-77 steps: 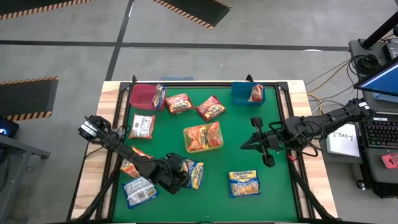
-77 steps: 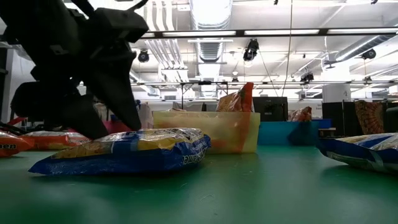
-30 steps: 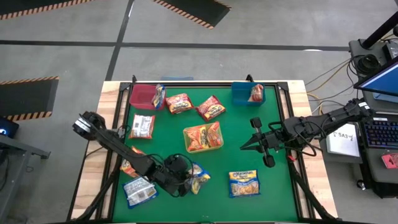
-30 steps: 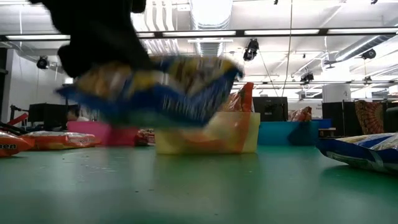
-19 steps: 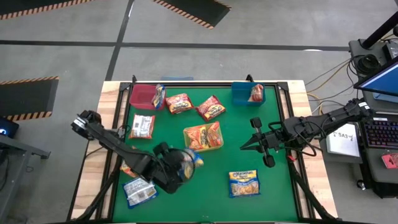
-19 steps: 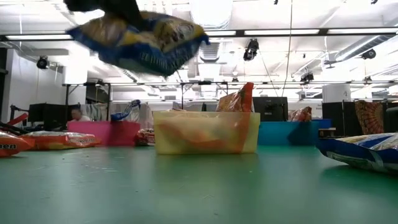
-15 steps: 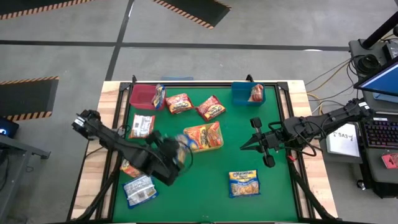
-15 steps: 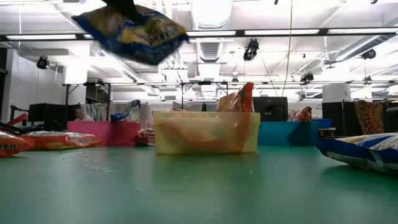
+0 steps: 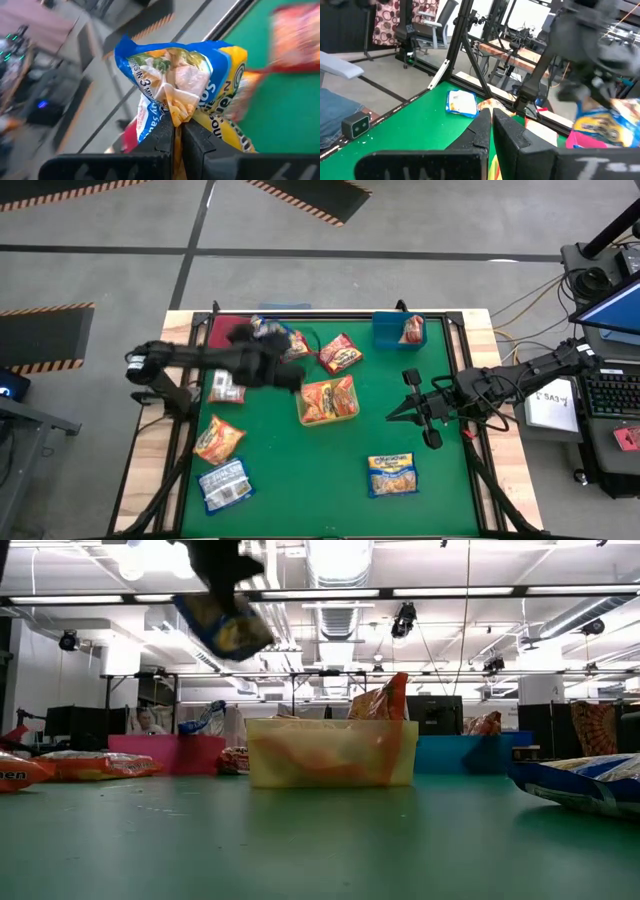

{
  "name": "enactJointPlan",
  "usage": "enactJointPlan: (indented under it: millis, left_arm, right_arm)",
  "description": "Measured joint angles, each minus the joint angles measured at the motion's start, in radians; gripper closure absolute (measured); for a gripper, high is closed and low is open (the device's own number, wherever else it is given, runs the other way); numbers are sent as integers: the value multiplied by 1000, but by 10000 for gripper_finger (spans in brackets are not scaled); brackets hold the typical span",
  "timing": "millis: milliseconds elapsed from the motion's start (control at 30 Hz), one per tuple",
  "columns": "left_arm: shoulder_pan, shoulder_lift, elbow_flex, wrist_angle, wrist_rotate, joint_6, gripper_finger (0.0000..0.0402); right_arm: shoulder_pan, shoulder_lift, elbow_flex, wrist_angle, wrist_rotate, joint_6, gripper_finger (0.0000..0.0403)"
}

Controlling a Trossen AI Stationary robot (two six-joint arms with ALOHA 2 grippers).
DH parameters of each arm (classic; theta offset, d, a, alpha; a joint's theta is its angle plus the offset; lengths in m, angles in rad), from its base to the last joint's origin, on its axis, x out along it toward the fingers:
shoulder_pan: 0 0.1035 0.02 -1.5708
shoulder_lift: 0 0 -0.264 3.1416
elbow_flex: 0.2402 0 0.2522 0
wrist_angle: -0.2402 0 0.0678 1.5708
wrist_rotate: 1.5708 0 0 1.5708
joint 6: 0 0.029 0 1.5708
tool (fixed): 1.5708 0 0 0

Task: Sort Maruchan noodles
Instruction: Put the blue noodle pack into the red bin

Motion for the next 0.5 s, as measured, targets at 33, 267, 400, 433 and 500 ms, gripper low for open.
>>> enactJointPlan:
  millis: [33,267,400,433,500]
  left_arm:
    - [49,0,-1,1,1,38,401]
    - [388,0,-17,0,52,197,401]
    - [539,0,-63,0,75,230,401]
    - [570,0,-80,0,79,230,401]
    - [628,0,-119,1,80,238,401]
  right_arm:
    - [0,0,0,0,0,0,394]
    - [0,0,0,-16,0,2,394]
    - [0,0,0,-25,0,4,394]
    - [0,0,0,-26,0,4,394]
    - [0,0,0,-31,0,14,394]
